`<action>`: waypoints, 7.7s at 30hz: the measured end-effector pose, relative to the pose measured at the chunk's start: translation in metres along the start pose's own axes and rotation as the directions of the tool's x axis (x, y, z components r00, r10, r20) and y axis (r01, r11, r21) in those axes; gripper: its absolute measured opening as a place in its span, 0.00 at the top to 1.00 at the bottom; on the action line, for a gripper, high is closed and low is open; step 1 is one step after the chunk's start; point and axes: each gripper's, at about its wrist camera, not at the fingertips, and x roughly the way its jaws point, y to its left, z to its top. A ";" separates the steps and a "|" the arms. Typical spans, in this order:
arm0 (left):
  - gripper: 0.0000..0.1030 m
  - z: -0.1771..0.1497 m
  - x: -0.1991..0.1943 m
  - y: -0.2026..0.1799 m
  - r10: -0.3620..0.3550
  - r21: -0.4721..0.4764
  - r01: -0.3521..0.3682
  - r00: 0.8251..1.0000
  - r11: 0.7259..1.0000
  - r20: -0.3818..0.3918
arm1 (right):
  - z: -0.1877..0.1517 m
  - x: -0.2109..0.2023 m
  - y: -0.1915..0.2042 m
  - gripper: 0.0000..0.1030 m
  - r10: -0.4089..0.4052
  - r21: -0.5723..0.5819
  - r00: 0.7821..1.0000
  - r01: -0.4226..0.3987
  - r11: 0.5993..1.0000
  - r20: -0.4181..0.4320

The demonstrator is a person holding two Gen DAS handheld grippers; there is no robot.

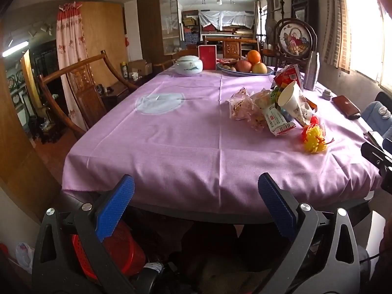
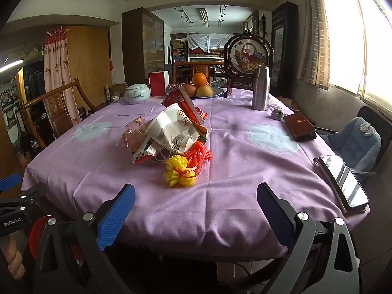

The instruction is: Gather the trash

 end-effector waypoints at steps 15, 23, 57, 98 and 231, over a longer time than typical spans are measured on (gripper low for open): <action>0.06 0.000 0.000 -0.004 0.003 -0.001 -0.003 1.000 1.000 -0.009 | -0.001 -0.001 0.000 0.05 0.010 -0.001 1.000 -0.010 1.000 0.000; 0.06 0.000 0.002 -0.003 0.002 -0.005 -0.002 1.000 1.000 -0.016 | -0.003 -0.001 0.001 0.05 0.021 0.005 1.000 -0.021 1.000 -0.006; 0.05 -0.005 0.004 -0.001 0.002 -0.015 -0.002 1.000 1.000 -0.025 | -0.003 0.001 -0.001 0.05 0.024 0.014 1.000 -0.024 1.000 -0.010; 0.06 -0.011 0.045 0.006 0.030 -0.016 -0.032 0.990 0.999 -0.139 | -0.013 0.047 -0.015 0.05 0.015 0.026 0.995 -0.012 1.000 -0.095; 0.55 0.032 0.109 0.117 -0.151 -0.098 0.141 0.983 0.985 -0.102 | 0.059 0.196 0.064 0.06 0.237 -0.034 0.926 -0.258 0.966 -0.294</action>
